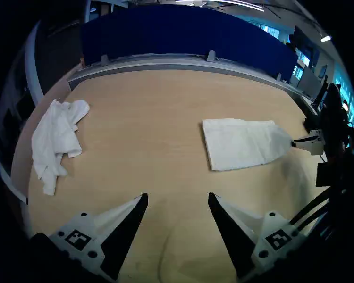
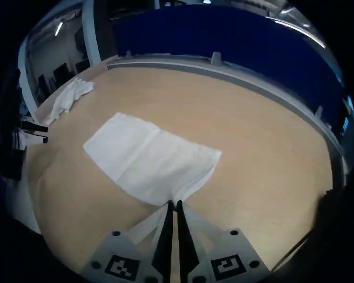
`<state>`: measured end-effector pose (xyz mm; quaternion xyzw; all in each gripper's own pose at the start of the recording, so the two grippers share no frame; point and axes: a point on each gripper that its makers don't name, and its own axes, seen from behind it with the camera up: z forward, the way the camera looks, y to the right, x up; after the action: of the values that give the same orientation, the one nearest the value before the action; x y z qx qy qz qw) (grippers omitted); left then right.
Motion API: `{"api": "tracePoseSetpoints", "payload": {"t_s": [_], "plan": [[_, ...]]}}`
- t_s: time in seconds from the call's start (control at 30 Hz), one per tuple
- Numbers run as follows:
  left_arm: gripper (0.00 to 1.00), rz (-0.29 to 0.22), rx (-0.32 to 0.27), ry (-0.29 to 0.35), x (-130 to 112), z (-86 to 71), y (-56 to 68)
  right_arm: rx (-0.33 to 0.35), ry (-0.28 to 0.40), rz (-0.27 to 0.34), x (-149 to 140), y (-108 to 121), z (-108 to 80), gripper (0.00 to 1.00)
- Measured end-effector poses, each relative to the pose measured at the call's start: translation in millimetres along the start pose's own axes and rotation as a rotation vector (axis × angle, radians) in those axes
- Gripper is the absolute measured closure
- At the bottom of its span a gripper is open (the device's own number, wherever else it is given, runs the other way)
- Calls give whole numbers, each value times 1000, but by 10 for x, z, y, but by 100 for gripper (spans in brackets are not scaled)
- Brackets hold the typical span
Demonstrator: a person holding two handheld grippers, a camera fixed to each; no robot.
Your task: Fold towel
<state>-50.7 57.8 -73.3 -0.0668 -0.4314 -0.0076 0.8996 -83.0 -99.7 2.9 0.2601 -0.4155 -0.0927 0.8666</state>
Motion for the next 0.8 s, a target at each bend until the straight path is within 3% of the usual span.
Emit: {"api": "tracePoseSetpoints", "payload": {"t_s": [0.37,0.8], "plan": [[6,-4,6,17,58,-80,-72,22,80,-48,592,-158,-91,95],[6,-10,16,25,5,-185,-166,53,84,-117,852,-376,-40,95]]}}
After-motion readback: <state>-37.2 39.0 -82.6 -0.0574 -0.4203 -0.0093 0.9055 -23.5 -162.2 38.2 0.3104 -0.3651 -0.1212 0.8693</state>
